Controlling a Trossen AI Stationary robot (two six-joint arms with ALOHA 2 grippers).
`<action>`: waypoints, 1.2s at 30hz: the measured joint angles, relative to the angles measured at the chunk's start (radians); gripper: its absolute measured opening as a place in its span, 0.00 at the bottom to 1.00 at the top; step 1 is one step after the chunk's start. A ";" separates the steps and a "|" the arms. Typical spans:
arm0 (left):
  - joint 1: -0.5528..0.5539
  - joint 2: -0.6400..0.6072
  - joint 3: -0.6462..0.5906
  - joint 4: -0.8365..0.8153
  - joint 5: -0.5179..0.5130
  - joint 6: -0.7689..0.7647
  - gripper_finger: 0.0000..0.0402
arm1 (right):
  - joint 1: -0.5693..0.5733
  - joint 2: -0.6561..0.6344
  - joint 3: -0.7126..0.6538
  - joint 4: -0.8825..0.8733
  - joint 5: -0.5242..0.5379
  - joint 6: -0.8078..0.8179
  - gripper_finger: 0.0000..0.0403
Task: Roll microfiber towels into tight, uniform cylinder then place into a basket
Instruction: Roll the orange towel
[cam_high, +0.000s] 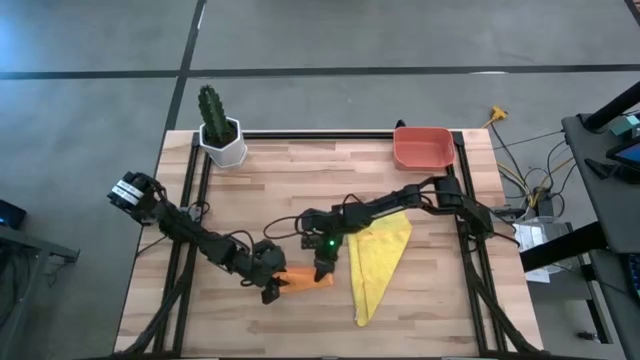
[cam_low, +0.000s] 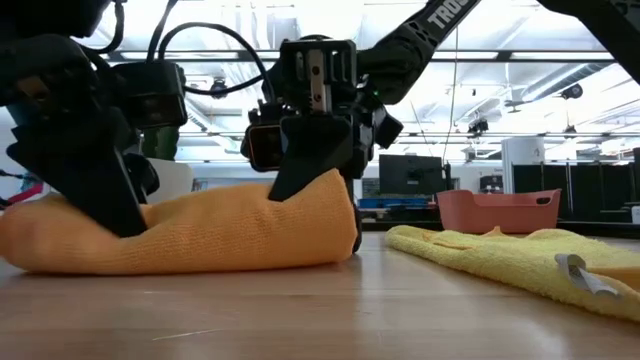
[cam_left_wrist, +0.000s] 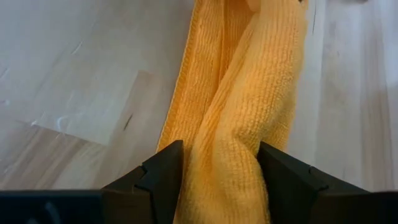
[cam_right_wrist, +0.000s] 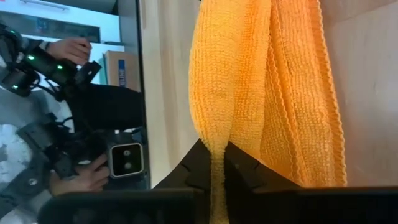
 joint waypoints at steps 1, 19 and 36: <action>0.000 0.000 0.000 0.001 0.008 0.000 0.45 | 0.001 -0.005 0.000 -0.003 0.010 -0.011 0.07; 0.005 0.001 0.000 0.008 0.171 0.000 0.02 | 0.003 -0.071 -0.004 -0.076 0.159 -0.205 0.50; 0.023 0.001 0.004 0.011 0.189 0.003 0.05 | 0.047 -0.105 -0.002 -0.068 0.341 -0.433 0.54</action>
